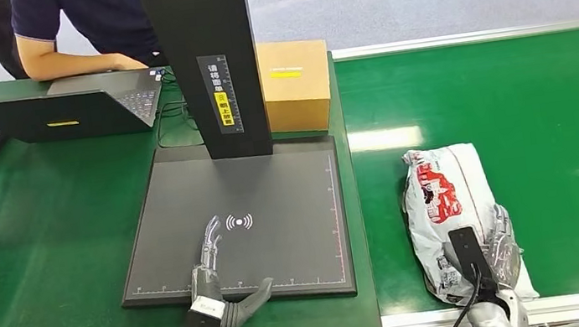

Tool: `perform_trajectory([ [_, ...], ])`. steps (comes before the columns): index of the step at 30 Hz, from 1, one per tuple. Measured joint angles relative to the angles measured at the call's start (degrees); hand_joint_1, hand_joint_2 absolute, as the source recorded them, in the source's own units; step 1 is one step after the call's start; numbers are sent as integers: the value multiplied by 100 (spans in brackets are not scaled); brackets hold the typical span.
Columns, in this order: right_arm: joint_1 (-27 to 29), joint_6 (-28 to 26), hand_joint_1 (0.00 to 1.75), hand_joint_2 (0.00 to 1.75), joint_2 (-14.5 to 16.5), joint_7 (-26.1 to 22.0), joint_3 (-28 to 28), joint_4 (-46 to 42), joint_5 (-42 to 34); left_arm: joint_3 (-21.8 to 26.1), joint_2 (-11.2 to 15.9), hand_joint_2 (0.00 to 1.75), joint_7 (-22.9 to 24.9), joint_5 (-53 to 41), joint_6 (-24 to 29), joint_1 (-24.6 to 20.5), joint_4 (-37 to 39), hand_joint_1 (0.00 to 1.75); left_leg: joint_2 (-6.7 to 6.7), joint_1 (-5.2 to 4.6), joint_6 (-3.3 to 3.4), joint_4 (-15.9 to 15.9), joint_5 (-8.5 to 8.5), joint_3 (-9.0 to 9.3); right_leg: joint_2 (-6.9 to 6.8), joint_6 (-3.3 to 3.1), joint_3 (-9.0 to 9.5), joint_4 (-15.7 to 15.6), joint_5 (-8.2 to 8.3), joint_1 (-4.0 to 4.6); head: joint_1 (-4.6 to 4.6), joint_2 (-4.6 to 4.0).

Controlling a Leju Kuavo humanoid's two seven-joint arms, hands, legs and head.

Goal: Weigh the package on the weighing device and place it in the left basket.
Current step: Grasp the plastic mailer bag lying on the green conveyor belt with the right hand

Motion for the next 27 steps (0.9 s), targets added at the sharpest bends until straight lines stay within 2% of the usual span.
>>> perform_trajectory([
  [11, -299, 422, 4, 175, -52, 339, 110, 467, 543, 0, 0, 175, 0, 74, 19, -12, 0, 0, 5, 0, 5, 2, -3, 35, 4, 5, 37, -5, 3, 0, 2, 0],
  [13, -326, 441, 24, 175, -54, 339, 143, 511, 585, 0, 0, 175, 0, 77, 20, -12, 0, 0, 5, 0, 6, 3, -2, 39, 4, 7, 41, -6, 7, 0, 2, 0],
  [17, -351, 464, 149, 175, -54, 333, 209, 565, 681, 0, 2, 175, 0, 83, 30, -18, 0, 0, 7, 0, 9, 4, 4, 43, 5, 7, 46, -6, 14, 0, 1, 0],
  [18, -356, 464, 159, 175, -54, 329, 227, 572, 708, 0, 2, 175, 0, 85, 33, -20, 0, 0, 7, 0, 10, 4, 6, 43, 5, 9, 46, -6, 16, 0, 1, 0],
  [20, -367, 464, 162, 175, -54, 316, 261, 581, 747, 0, 2, 175, 0, 92, 35, -26, 0, 0, 7, 0, 14, 4, 9, 42, 5, 12, 46, -6, 19, -1, 1, 0],
  [27, -387, 512, 159, 175, -50, 97, 325, 544, 758, 6, 5, 175, 0, 126, 58, -39, 0, 0, 7, -1, 17, 5, 12, 39, 5, 15, 46, -6, 24, -2, 2, 0],
])
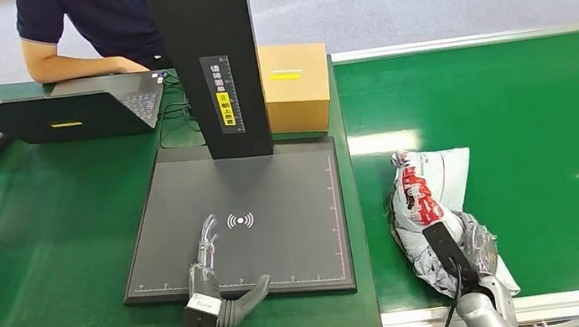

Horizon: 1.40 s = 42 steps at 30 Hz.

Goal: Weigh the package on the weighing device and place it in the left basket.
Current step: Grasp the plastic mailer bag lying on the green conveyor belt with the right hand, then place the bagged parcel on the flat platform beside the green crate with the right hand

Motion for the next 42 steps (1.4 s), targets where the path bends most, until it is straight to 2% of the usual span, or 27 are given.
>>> perform_trajectory([
  [6, 139, -7, 160, 175, 94, -300, 77, -335, -66, 5, 9, 175, 0, 49, 55, 2, 0, 0, -1, 0, 0, 0, 0, -7, -1, -1, -7, 1, 0, 1, 0, 0],
  [14, 664, -18, 160, 175, 363, -602, 442, -1442, -152, 5, 44, 175, 0, 116, 116, 1, 0, 0, -4, 1, -2, -3, 0, -21, -4, -6, -22, 3, -7, 2, -2, 0],
  [21, 1139, -174, 157, 175, 504, -827, 1048, -2797, -170, 16, 66, 175, 0, 124, 132, 5, -2, 0, -8, 0, -1, -2, -1, -32, -6, -5, -30, 3, -9, 0, 0, 0],
  [27, 1259, -299, 150, 175, 509, -935, 1603, -3420, -194, 20, 98, 175, 0, 162, 134, 3, -11, 0, -8, 0, -1, -2, -1, -33, -7, -5, -30, 3, -8, 1, 0, 0],
  [35, 1000, -271, 143, 175, 430, -1024, 2708, -3625, 202, 19, 116, 175, -1, 200, 122, -50, -49, 0, -5, 1, -4, -3, 1, -33, -4, -7, -32, 4, -7, 1, -1, 0],
  [42, 282, -27, 142, 175, 415, -880, 3335, -2994, 415, 13, 116, 175, 0, 130, 8, -102, -57, 0, -5, 1, -5, -2, 3, -32, -3, -7, -32, 5, -5, 1, 0, 0],
])
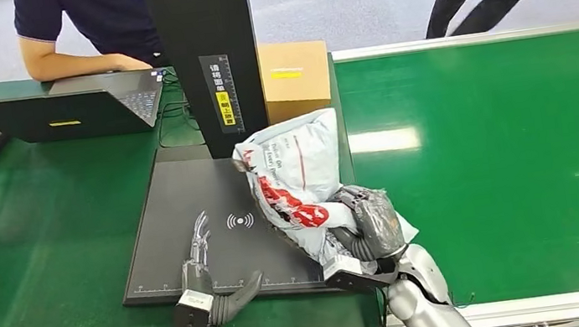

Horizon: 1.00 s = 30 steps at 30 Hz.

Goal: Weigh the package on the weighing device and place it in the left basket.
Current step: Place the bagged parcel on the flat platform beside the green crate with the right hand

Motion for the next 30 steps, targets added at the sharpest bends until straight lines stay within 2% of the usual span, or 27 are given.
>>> perform_trajectory([
  [9, -1066, 153, 151, 175, 88, -14, 574, 1568, 6, -29, -19, 175, 0, -74, -32, -73, 0, 0, 0, 0, 2, 0, 3, -2, -1, 0, -2, 1, 1, 0, -1, 0],
  [12, -1409, 180, 147, 175, 196, -40, 687, 2070, 1, -41, -27, 175, -1, -113, -39, -81, 0, 0, 0, 0, 1, 0, 3, -3, -1, 0, -2, 1, 1, 0, -2, 0],
  [16, -1810, 338, 133, 175, 357, -259, 827, 2656, -37, -48, -30, 175, 0, -154, -69, -103, 0, 0, 0, 0, 0, 0, 5, -3, -1, 0, -4, 2, 1, 0, -1, 0],
  [21, -2170, 447, 133, 175, 548, -576, 978, 3174, -94, -57, -55, 175, -2, -229, -116, -112, 0, 0, -1, 0, 0, 0, 5, -5, -1, 0, -5, 3, 1, 0, -1, 0],
  [22, -2222, 438, 114, 175, 586, -617, 1009, 3253, -91, -58, -63, 175, -2, -251, -121, -111, -1, 0, -1, 0, 0, 0, 5, -5, -1, 0, -5, 3, 0, 0, -1, 0],
  [25, -2333, 384, 14, 175, 697, -677, 1116, 3436, -56, -57, -77, 175, -2, -315, -131, -100, -13, 0, -1, 0, 0, 0, 5, -6, -1, 0, -6, 3, 0, 0, -1, 0],
  [26, -2350, 368, 0, 175, 735, -686, 1157, 3474, -41, -57, -78, 175, -2, -338, -132, -92, -23, 0, -1, 0, 0, 0, 5, -6, -1, -1, -6, 3, 0, 0, -1, 0],
  [30, -2362, 323, 0, 175, 895, -706, 1348, 3539, -5, -53, -78, 175, -2, -428, -132, -46, -71, 0, -1, 0, 0, 0, 5, -8, -1, -1, -9, 3, 0, 1, -1, 0],
])
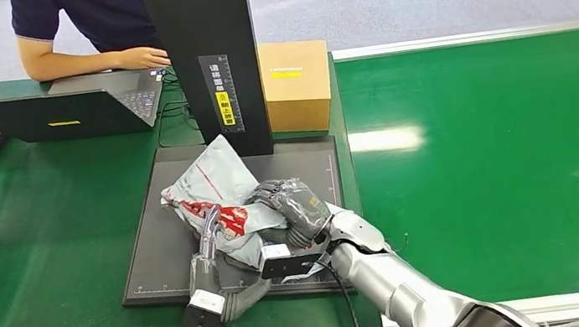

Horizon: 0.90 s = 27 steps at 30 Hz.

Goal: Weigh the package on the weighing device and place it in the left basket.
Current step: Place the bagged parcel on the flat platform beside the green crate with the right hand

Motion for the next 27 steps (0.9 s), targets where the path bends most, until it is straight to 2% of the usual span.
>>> perform_trajectory([
  [7, 12, -178, 0, 175, 113, -1, 237, 5, 77, 6, -1, 175, 1, -70, -30, 51, -25, 0, 0, 0, 0, 0, 0, -1, 0, 0, -1, 0, 0, 0, 0, 0],
  [16, 150, -622, 0, 175, 113, 7, 426, -88, 268, 11, -13, 175, 2, -113, -107, 60, -25, 0, 0, 0, 0, 0, 0, -1, 1, 0, -2, 0, 0, 0, 0, 0],
  [19, 230, -928, 0, 175, 106, 59, 473, -222, 487, 14, -13, 175, 2, -113, -107, 62, -25, 0, 1, 0, 0, 0, 0, -1, 1, 0, -3, 0, 0, 0, -1, 0],
  [24, 687, -1390, 0, 175, 32, 589, 500, -1088, 1628, 34, -18, 175, 2, -172, -89, 86, -28, 0, 0, 1, 0, 0, 0, -2, 0, -2, -5, 0, -2, 0, -1, 0],
  [27, 1105, -1407, 0, 175, -65, 702, 500, -1858, 1299, 69, -33, 175, 1, -219, -53, 126, -57, 0, -1, 0, 0, 0, -1, -5, 0, -1, -7, -1, -4, 0, -1, 0],
])
